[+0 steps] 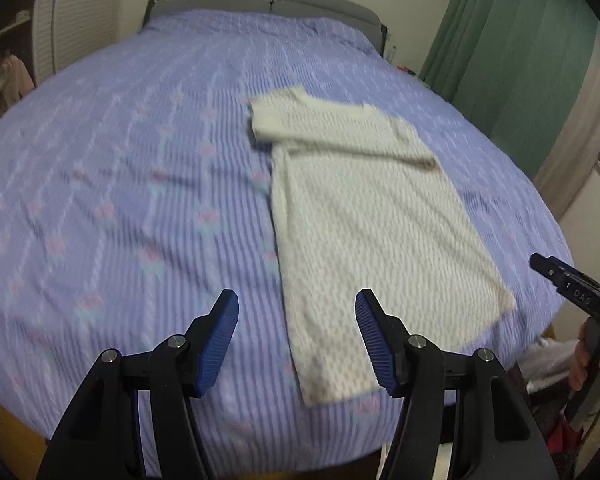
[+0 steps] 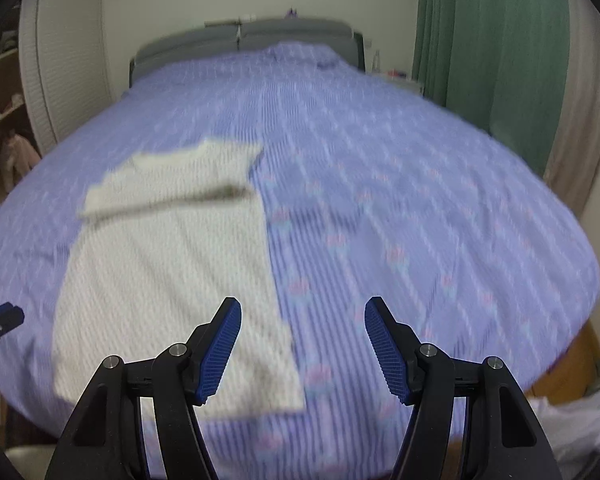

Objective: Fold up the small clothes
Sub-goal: 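Grasp the other shirt side edge with the right gripper, then fold the held shirt side over the body toward the left gripper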

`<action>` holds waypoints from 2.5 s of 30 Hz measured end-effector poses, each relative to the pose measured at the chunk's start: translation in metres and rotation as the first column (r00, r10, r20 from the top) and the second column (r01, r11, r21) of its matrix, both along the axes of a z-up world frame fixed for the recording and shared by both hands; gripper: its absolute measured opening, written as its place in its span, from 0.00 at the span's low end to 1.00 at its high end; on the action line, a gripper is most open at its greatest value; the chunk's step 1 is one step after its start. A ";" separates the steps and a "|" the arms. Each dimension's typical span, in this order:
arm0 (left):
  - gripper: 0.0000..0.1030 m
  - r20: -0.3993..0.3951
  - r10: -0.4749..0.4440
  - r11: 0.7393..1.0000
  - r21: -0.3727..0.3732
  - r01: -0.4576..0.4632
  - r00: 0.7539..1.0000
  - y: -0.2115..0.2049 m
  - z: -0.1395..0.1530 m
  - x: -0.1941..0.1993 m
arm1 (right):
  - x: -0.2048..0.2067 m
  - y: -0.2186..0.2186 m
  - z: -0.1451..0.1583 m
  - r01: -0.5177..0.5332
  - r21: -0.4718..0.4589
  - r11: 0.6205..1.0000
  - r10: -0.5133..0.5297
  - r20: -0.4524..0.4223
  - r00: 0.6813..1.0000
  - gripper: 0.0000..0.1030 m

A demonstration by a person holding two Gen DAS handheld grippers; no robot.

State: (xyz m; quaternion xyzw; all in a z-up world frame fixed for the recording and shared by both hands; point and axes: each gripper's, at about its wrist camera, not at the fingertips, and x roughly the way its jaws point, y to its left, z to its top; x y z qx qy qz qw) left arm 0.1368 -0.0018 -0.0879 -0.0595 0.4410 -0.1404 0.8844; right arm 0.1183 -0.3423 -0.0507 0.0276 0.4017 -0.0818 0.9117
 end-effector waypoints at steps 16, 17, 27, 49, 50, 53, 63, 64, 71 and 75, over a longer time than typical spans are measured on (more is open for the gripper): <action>0.36 -0.220 -0.001 0.990 -0.138 -0.031 0.975 -0.008 -0.067 -0.011 | -0.012 -0.014 -0.071 0.088 0.242 0.966 -0.057 -0.130 0.990 0.50; 0.36 -0.227 0.004 0.988 -0.147 -0.038 0.974 -0.006 -0.069 -0.010 | -0.011 -0.014 -0.076 0.097 0.257 0.962 -0.060 -0.145 0.988 0.49; 0.10 -0.251 -0.008 0.963 -0.264 -0.061 0.968 0.009 -0.059 -0.010 | -0.004 -0.007 -0.092 0.105 0.313 0.944 -0.048 -0.185 0.982 0.18; 0.10 -0.170 0.094 0.938 -0.315 -0.144 0.981 0.024 0.026 0.001 | -0.020 -0.009 0.006 0.103 0.417 0.903 -0.131 0.040 0.991 0.05; 0.10 -0.161 0.100 0.939 -0.310 -0.147 0.982 0.023 0.032 0.010 | -0.012 -0.011 0.013 0.102 0.422 0.901 -0.142 0.065 0.988 0.05; 0.10 -0.128 0.128 0.947 -0.280 -0.160 0.983 0.017 0.052 0.045 | 0.018 -0.017 0.036 0.110 0.427 0.898 -0.191 0.151 0.970 0.03; 0.10 -0.175 0.162 0.957 -0.213 -0.198 0.971 0.002 0.047 0.118 | 0.105 -0.008 0.060 0.028 0.078 0.997 -0.033 0.058 0.998 0.05; 0.10 -0.175 0.160 0.959 -0.205 -0.195 0.972 0.001 0.043 0.112 | 0.099 -0.003 0.052 -0.004 0.056 0.998 0.004 0.010 1.000 0.05; 0.10 -0.219 0.168 0.959 -0.188 -0.211 0.961 0.012 0.019 0.081 | 0.044 0.015 -0.011 -0.024 0.343 0.939 0.067 -0.114 0.991 0.37; 0.10 -0.250 0.168 0.955 -0.200 -0.221 0.954 0.026 0.008 0.065 | 0.022 0.032 -0.042 0.017 0.450 0.893 0.064 -0.164 0.984 0.37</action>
